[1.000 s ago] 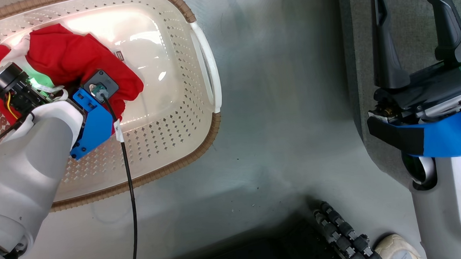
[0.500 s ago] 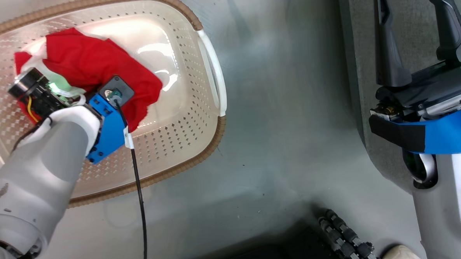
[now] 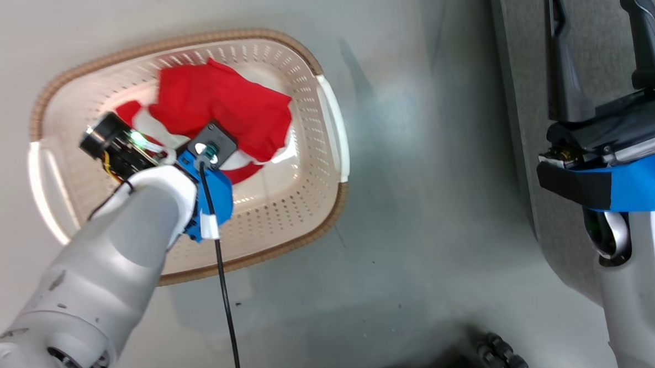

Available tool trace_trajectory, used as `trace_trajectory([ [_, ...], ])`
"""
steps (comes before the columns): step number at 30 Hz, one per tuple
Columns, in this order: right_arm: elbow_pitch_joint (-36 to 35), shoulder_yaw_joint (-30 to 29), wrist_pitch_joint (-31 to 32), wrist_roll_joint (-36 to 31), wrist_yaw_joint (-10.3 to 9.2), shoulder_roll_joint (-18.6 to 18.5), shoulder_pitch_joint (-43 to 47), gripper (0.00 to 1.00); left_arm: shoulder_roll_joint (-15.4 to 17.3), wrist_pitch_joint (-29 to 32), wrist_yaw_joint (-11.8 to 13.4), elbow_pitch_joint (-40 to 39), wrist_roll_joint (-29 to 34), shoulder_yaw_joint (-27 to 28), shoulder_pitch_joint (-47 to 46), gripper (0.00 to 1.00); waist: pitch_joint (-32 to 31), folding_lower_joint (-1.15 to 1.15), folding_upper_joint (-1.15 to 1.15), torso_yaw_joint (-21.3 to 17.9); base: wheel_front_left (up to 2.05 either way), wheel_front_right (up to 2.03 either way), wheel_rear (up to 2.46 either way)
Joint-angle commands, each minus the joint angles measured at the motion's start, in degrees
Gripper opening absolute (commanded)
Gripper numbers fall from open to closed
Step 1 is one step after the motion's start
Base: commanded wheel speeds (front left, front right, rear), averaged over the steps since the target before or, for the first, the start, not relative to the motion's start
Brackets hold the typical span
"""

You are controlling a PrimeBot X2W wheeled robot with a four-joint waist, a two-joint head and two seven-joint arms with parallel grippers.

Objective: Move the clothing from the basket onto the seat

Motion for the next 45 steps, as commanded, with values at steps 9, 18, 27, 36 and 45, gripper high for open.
trace_trajectory([
  [9, 2.38, -1.67, -0.17, -0.14, 0.01, -1.82, 3.68, 1.0, -2.95, -4.52, -0.06, -1.27, -3.94, 0.21, 2.83, 0.0, -10.3, 0.0, 0.0, 5.35, 0.0, 0.0, 0.0],
  [18, 4.67, -2.66, -0.17, 0.37, 0.01, -2.99, 7.65, 1.0, -2.47, -5.01, 0.97, -9.26, -4.58, 5.22, 5.71, 0.0, -18.49, 0.0, 0.0, 8.25, 0.0, 0.0, 0.0],
  [27, 6.73, -3.04, -0.17, 0.73, 0.01, -3.33, 11.77, 1.0, -0.74, -5.04, 3.07, -19.92, -1.75, 13.66, 10.93, 0.0, -26.24, 0.0, 0.0, 9.59, 0.0, 0.0, 0.0],
  [36, 8.58, -3.47, -0.17, 1.27, 0.01, -2.9, 16.29, 1.0, -0.89, -5.04, 3.77, -27.68, 1.48, 21.28, 16.41, 0.0, -33.89, 0.0, 0.0, 10.09, 0.0, 0.0, 0.0],
  [45, 10.13, -3.74, -0.17, 1.64, 0.01, -1.64, 20.59, 1.0, -1.58, -5.05, 3.44, -32.92, 4.73, 25.55, 20.16, 0.0, -40.41, 0.0, 0.0, 10.42, 0.0, 0.0, 0.0],
])
